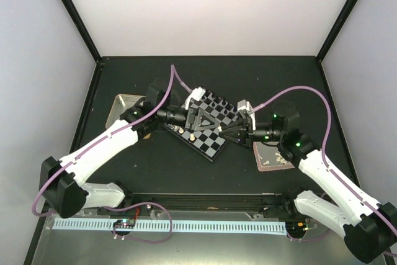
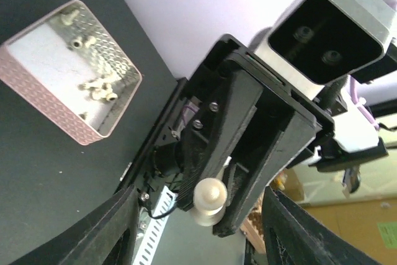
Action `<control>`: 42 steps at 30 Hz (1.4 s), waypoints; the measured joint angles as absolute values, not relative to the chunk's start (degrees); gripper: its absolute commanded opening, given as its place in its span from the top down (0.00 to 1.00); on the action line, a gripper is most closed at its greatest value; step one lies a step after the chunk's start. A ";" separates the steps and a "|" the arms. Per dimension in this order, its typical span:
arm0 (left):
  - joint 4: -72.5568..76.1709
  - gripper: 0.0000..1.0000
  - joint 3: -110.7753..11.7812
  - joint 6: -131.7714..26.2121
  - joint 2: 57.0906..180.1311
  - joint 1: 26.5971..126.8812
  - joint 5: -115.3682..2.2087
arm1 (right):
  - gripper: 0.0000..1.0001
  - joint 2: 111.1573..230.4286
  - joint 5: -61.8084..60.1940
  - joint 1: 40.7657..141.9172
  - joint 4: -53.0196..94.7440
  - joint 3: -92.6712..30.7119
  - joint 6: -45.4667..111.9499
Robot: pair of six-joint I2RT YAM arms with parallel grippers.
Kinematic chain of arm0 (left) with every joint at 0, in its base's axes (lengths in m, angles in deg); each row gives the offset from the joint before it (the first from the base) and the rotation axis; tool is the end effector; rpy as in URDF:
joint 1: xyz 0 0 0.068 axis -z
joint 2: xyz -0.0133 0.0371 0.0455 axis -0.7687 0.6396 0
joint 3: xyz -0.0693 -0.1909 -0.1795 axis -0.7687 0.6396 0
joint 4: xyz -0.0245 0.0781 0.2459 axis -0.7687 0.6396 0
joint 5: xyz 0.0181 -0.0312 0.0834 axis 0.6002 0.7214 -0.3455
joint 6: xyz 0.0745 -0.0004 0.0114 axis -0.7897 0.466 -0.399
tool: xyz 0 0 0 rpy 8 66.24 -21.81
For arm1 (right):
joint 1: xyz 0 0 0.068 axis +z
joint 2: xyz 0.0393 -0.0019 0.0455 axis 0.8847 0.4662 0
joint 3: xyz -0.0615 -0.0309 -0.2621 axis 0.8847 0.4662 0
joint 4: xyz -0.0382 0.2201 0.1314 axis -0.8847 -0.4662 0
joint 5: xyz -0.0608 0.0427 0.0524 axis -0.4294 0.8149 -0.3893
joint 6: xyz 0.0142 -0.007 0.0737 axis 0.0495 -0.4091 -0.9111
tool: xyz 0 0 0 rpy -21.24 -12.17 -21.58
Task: Set up the chess pieces on the board
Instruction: Place the chess piece on the chessboard.
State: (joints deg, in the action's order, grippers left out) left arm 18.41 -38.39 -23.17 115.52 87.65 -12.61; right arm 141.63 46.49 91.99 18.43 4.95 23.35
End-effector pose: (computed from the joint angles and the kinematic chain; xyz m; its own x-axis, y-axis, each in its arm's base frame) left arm 0.2012 -0.2171 0.3257 -0.8772 0.1631 -0.4517 0.4784 0.2145 -0.8516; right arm 0.1606 0.1518 0.2981 -0.4976 -0.0945 -0.8622 -0.8642 0.1394 0.4835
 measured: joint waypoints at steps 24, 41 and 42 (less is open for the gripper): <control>16.82 0.98 -38.49 -24.53 118.01 89.11 -9.34 | 0.27 143.47 46.27 93.07 12.35 3.05 27.43; 20.40 0.99 -29.80 -40.50 104.63 92.39 -48.13 | 0.20 132.45 12.22 93.04 9.86 8.40 17.64; 20.38 0.99 -29.14 -41.07 105.38 93.51 -50.51 | 0.20 132.50 9.16 93.04 9.36 8.47 16.57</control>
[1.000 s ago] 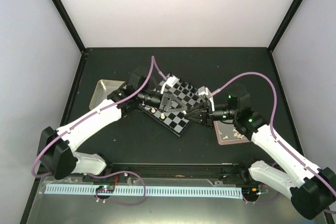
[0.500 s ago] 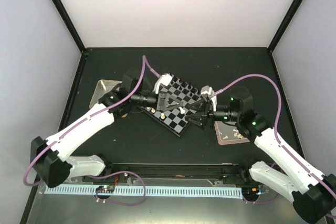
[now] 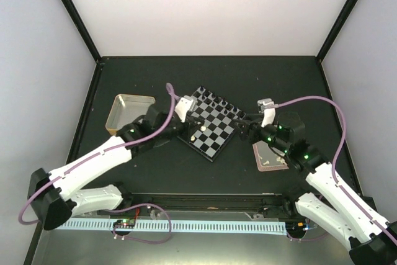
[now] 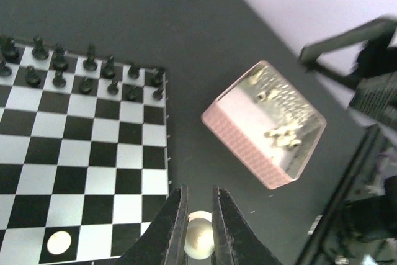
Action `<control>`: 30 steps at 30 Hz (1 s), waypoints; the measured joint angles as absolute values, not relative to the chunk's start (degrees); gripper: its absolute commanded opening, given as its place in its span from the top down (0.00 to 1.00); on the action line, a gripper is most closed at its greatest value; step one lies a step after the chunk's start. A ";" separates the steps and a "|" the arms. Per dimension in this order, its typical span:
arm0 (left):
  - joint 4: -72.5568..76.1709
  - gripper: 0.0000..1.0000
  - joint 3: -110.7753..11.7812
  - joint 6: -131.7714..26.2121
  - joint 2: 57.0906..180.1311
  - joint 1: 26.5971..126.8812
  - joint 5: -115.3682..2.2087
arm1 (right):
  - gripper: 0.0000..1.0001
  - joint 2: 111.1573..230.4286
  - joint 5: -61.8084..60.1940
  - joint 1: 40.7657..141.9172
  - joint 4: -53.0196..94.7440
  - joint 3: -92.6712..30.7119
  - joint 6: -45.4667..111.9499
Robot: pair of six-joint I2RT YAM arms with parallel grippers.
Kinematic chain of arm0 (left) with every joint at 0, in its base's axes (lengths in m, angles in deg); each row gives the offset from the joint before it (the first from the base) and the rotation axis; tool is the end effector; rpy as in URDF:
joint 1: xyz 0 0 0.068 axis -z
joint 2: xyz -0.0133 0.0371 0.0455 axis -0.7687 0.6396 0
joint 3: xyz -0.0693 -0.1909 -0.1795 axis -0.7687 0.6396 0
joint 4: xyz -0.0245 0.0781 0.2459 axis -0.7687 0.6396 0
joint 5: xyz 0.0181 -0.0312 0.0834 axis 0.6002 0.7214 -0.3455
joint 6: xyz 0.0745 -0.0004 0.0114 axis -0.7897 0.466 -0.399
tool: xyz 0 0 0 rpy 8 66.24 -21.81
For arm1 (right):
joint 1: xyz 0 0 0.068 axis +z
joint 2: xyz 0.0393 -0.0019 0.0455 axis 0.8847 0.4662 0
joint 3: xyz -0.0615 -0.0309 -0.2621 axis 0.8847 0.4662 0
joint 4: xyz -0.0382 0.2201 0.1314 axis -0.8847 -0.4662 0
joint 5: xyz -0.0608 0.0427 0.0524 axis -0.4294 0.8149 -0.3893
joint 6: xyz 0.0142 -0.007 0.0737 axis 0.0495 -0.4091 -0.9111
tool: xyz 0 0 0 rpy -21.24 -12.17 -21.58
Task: Set up the chess pieces on the board
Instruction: Place the chess piece on the chessboard.
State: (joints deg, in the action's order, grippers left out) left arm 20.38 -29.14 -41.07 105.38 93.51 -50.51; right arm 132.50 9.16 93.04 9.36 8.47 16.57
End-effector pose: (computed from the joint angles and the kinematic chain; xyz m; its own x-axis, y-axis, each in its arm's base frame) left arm 0.1844 -0.1951 0.2995 -0.6280 0.0651 -0.7755 0.6278 0.6313 -0.4553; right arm 0.1645 0.1205 0.2802 -0.5453 0.1170 -0.8301 -0.5639 0.6814 0.4665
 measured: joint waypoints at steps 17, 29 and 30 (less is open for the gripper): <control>10.28 0.88 -24.75 -43.15 128.48 106.23 -75.39 | 0.20 131.01 -13.18 93.07 4.92 12.34 7.50; 10.39 0.44 -23.54 -40.87 132.15 106.99 -78.01 | 0.20 130.73 -14.40 93.04 4.57 12.34 6.58; 11.97 0.44 -24.20 -40.35 132.15 106.97 -78.01 | 0.20 130.73 -14.40 93.04 4.57 12.34 6.52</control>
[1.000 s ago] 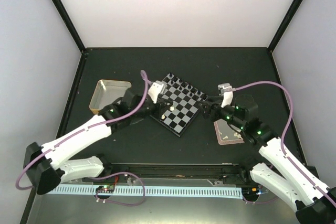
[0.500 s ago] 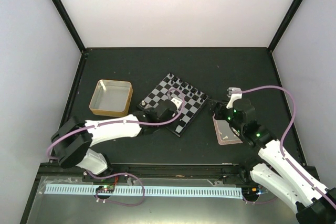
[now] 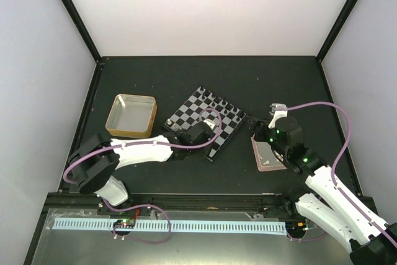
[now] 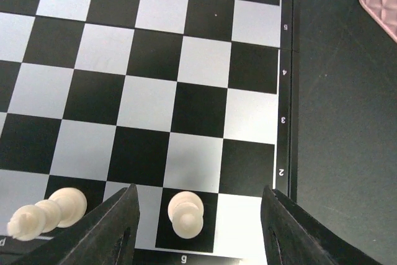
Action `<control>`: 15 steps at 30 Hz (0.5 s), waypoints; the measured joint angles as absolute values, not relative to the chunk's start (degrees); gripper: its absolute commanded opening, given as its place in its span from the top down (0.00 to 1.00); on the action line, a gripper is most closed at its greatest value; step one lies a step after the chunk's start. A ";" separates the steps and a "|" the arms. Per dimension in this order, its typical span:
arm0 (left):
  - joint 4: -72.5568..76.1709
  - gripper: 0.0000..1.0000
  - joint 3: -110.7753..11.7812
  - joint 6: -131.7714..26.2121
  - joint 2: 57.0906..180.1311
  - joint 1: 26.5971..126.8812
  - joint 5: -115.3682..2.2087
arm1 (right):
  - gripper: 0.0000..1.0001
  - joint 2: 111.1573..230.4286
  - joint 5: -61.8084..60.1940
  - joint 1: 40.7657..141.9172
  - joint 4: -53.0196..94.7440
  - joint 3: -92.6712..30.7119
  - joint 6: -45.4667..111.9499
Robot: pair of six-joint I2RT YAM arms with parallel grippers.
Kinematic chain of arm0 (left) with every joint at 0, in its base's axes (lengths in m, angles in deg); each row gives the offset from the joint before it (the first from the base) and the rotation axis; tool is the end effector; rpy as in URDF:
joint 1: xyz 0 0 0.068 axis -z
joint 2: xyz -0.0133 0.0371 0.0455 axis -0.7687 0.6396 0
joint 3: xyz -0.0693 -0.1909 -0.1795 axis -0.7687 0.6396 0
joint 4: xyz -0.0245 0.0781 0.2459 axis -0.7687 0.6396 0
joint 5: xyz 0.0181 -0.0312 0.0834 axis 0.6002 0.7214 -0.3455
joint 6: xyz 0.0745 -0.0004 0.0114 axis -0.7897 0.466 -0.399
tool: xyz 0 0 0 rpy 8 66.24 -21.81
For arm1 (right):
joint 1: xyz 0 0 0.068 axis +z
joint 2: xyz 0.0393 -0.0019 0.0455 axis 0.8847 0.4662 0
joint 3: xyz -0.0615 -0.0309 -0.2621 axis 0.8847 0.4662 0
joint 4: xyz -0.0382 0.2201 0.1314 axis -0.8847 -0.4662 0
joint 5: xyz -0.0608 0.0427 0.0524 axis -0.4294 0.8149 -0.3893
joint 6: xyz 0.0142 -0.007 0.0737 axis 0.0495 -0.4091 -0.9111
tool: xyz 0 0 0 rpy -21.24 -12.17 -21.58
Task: Set up the chess pieces on the board
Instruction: Place the chess piece on the chessboard.
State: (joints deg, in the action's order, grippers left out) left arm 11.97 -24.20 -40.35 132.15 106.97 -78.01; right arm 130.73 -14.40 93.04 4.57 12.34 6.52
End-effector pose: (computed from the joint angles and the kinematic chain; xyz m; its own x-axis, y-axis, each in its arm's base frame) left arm 0.1891 -0.2617 0.1533 -0.6832 0.3192 -0.6567 0.4992 0.8606 -0.1010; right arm 0.1707 0.0942 0.2489 -0.5464 0.3138 -0.7765 -0.1530 0.8741 0.4610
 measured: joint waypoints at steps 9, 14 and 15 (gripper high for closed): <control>29.93 0.47 -37.71 -33.81 132.48 104.89 -74.32 | 0.20 130.46 -14.38 93.04 4.51 12.45 5.77; 35.37 0.56 -39.46 -31.39 135.58 103.49 -70.53 | 0.20 130.46 -14.40 93.04 4.38 12.84 5.12; 36.16 0.57 -39.46 -31.10 136.48 103.28 -69.99 | 0.20 130.46 -14.40 93.04 4.33 12.91 5.05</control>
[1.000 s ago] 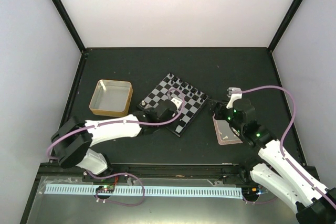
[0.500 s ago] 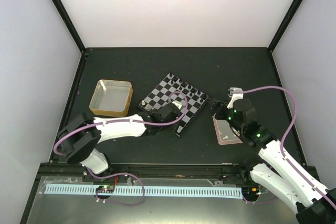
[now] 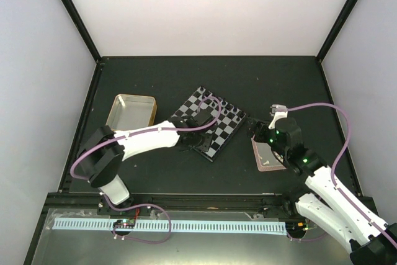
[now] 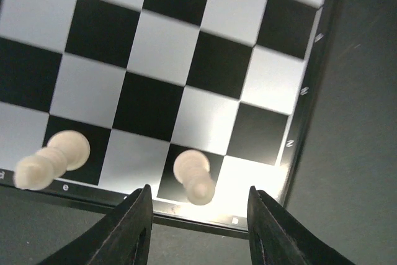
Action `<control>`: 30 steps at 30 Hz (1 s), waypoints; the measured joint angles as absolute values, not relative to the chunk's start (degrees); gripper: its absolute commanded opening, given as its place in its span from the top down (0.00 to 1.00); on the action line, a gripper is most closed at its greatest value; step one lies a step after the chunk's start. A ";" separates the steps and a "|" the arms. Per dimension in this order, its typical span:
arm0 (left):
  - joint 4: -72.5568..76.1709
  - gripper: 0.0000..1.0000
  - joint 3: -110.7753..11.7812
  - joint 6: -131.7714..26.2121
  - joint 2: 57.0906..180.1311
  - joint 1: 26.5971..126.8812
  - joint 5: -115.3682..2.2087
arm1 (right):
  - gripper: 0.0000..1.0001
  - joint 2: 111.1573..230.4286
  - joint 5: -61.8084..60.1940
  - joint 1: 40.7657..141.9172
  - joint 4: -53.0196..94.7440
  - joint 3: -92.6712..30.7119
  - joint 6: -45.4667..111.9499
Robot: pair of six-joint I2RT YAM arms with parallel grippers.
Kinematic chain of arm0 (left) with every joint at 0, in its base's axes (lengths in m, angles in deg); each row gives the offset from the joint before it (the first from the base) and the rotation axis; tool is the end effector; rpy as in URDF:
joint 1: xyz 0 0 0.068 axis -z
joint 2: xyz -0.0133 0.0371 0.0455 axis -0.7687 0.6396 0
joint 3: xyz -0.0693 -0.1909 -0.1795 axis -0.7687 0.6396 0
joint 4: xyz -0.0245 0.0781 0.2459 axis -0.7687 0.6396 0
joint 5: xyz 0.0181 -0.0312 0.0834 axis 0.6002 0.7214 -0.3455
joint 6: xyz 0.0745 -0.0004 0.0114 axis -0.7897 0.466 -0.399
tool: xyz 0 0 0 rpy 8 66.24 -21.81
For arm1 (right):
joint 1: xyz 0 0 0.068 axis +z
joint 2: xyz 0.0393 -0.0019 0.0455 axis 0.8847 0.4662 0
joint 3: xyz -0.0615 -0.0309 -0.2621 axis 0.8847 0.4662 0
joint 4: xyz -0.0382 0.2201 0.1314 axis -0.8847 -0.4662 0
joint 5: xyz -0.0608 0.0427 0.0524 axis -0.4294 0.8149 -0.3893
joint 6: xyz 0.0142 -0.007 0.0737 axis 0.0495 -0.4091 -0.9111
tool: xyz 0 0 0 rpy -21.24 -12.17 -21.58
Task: Set up the chess pieces on the board
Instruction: Place the chess piece on the chessboard, then pick up the chess piece from the chessboard.
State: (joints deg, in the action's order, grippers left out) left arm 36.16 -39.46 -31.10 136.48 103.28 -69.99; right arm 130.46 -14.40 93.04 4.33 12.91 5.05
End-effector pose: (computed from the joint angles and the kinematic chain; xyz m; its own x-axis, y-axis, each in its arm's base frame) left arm 0.2061 -0.2643 0.1784 -0.8727 0.2514 -0.4186 0.3505 0.9194 -0.1784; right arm 0.1697 0.0935 0.2455 -0.5564 0.3325 -0.7615 -0.1351 0.8681 0.4777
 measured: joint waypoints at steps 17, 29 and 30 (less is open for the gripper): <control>39.20 0.79 -42.43 -30.73 141.88 102.25 -67.37 | 0.20 130.49 -13.86 93.04 4.29 13.19 5.21; 40.40 0.93 -44.07 -31.56 142.60 102.25 -67.56 | 0.22 132.34 -8.00 93.04 5.78 13.21 6.36; 40.47 0.93 -44.07 -31.61 142.60 102.25 -67.61 | 0.22 132.41 -7.98 93.04 5.78 13.21 6.43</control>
